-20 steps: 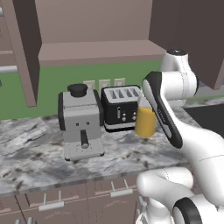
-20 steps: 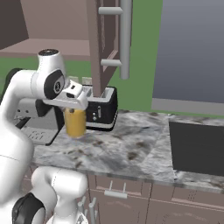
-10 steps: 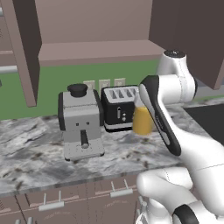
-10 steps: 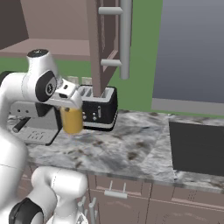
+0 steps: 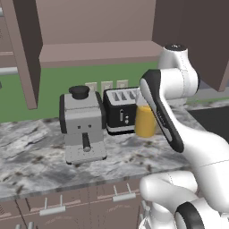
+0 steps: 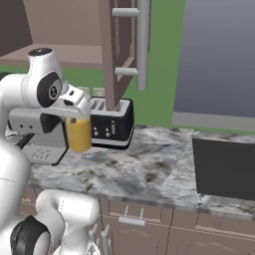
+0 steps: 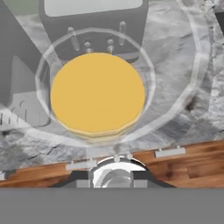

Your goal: There is a tray on the dining counter. Grab the cup, mug, and pitcher and place them on the tray. The pitcher may be placed next to the tray if it cannot fit the tray.

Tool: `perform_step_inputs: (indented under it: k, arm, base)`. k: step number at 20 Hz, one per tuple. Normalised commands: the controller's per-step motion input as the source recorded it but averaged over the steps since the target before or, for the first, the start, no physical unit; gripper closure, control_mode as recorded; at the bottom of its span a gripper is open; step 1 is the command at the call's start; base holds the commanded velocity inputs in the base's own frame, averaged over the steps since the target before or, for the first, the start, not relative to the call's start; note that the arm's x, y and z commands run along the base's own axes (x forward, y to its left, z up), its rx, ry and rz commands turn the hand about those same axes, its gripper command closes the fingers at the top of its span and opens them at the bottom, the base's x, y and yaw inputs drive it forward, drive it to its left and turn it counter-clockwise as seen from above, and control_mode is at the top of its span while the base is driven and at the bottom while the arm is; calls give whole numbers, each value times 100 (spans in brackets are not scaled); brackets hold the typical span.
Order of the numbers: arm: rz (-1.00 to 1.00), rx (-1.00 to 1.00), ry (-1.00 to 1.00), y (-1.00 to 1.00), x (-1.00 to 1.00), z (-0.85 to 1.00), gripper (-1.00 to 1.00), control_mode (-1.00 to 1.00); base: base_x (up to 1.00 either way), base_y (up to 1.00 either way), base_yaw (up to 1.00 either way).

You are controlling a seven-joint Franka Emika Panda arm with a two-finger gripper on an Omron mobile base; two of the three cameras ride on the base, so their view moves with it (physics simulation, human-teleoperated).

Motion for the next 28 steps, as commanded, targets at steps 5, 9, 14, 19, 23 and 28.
perform_step_inputs:
  k: [5,9,14,19,23,28]
  arm:
    - [0,0,4,3,-7,0,100,-100]
    - [0,0,1,1,-1,0,100,100]
    - [0,0,0,0,0,0,100,100]
    - [0,0,0,0,0,0,100,100]
    - [0,0,0,0,0,0,100,100]
    - [0,0,0,0,0,0,100,100]
  base:
    - [0,0,0]
    - [-17,0,0]
    - [-79,0,-13]
    - [-99,0,-25]
    - [-99,0,-32]
    - [-87,0,-47]
